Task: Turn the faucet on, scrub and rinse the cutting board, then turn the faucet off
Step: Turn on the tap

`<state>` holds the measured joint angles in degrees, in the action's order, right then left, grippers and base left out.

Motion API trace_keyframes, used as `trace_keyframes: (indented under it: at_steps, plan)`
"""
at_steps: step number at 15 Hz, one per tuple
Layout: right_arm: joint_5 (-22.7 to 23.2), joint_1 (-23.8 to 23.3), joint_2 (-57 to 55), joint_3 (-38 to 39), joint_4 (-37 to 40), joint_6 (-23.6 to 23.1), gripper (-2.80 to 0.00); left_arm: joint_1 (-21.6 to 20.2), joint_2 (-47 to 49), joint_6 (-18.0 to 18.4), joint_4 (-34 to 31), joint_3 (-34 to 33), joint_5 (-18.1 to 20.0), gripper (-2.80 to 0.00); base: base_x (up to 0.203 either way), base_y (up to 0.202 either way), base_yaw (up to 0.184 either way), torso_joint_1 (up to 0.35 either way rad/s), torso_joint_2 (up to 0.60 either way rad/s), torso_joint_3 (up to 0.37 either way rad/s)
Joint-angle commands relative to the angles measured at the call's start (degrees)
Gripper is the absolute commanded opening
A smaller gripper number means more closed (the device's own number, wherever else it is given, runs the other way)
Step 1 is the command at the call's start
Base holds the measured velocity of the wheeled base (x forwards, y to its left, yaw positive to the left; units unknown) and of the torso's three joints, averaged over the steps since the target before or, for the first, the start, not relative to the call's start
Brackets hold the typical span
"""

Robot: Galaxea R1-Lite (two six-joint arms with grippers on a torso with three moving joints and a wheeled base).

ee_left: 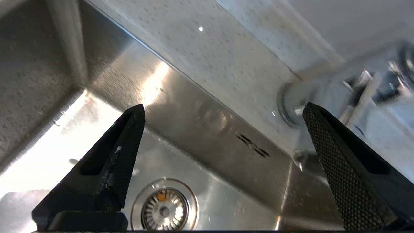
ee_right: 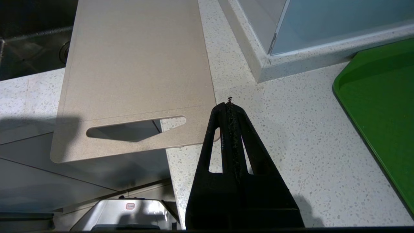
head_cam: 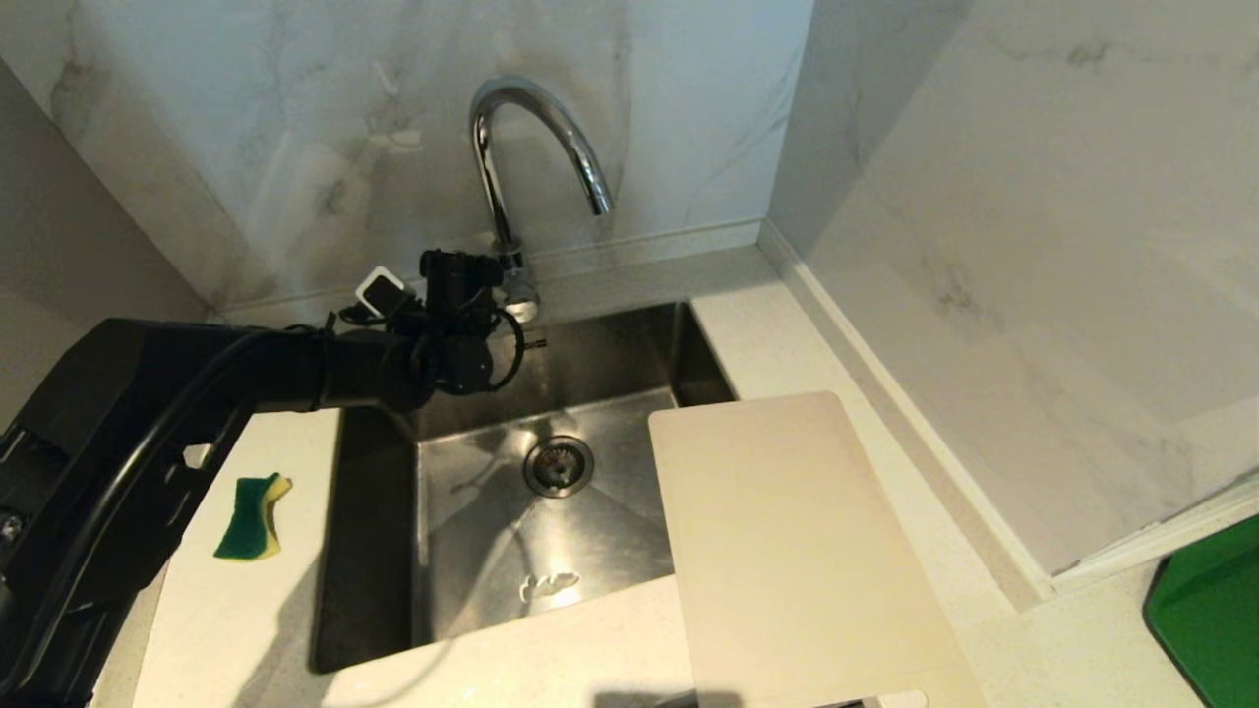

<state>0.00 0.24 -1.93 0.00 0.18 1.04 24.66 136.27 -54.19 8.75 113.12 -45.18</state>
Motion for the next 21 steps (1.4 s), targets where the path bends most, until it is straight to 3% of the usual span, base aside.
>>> trace_keyframes:
  at_steps: [1,6,11,17,21]
  plan:
    - [0.0,0.1,-0.1,0.0,0.0,0.0,-2.8,-0.2,-0.2,-0.6,0.0,0.0,-0.4,0.0,0.0,0.0,0.0,0.0,0.0,0.0]
    - [0.0,0.1,0.0,0.0,0.0,0.0,-2.8,-0.3,-0.7,-2.6,-3.9,-0.1,-0.5,0.0,0.0,0.0,0.0,0.0,0.0,0.0]
    - [0.0,0.0,0.1,0.0,0.0,0.0,-2.8,-0.2,-4.4,-11.8,-17.4,-0.8,4.9,0.0,0.0,0.0,0.0,0.0,0.0,0.0]
    - [0.0,0.0,0.3,0.0,0.0,0.0,-2.8,-0.1,-5.5,-12.3,-17.4,-1.2,5.1,0.0,0.0,0.0,0.0,0.0,0.0,0.0]
    - [0.0,0.0,0.3,0.0,0.0,0.0,-2.8,0.3,-8.8,-12.3,-17.5,-1.2,10.3,0.0,0.0,0.0,0.0,0.0,0.0,0.0]
